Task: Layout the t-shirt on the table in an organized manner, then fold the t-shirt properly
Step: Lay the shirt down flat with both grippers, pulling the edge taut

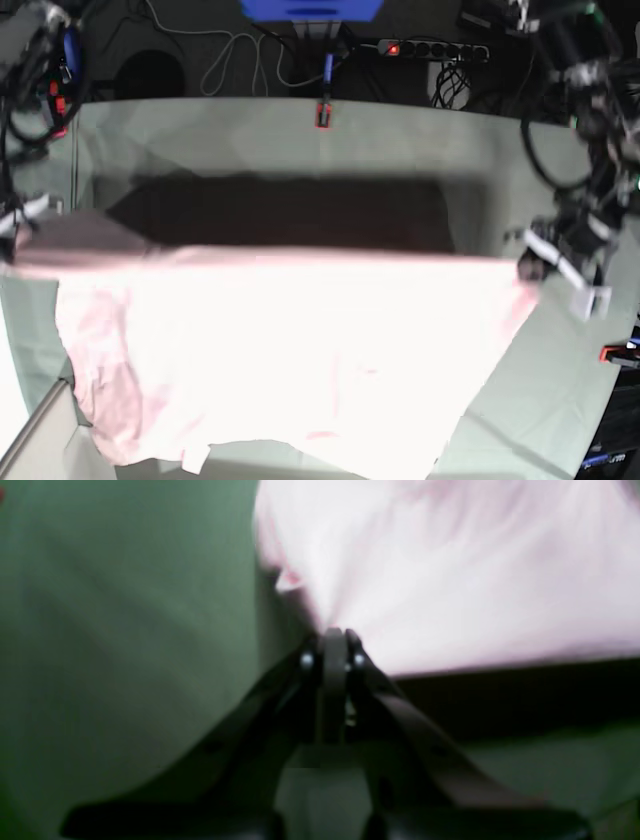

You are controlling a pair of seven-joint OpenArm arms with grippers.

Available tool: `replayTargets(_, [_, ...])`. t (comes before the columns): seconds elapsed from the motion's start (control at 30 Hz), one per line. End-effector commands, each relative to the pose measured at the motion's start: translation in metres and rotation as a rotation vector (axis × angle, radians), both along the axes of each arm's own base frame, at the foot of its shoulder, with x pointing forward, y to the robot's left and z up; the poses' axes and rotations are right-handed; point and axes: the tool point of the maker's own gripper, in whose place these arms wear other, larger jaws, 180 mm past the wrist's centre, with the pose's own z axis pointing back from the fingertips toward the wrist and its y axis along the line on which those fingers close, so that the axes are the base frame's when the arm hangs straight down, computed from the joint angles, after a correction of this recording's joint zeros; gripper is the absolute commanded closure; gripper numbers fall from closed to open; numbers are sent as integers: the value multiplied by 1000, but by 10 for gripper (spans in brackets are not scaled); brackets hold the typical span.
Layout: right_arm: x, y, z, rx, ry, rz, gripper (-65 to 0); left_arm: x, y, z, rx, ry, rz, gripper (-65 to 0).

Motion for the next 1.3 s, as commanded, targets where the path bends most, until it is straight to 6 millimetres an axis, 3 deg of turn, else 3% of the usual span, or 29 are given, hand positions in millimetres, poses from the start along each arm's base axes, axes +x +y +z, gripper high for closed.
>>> replayTargets(0.0, [-5,1,3,-9,-11,12,0,2,10,18,24,-61,18,-4])
replayTargets(0.27, [-57,27,-44,51,172,87,0,-63,46,3,90,23,115,-4])
replayTargets(0.5, [-82,24,-56,64,228,59,0,-98,30,-45,-15,157,158,-4])
replayTargets(0.7, [-99,19,-61,65,265,35,0,-116,20,-65,-63,218,179,-4])
replayTargets(0.8, [-105,19,-63,67,276,26,0,-124,23,-66,-48,233,176,-4])
replayTargets(1.1, [-118,23,-71,94,300,6,0,-141,76,-53,-3,207,336,-4])
replayTargets(1.27, [-119,25,-72,103,295,-4,0,-141,75,-56,-16,209,342,-4])
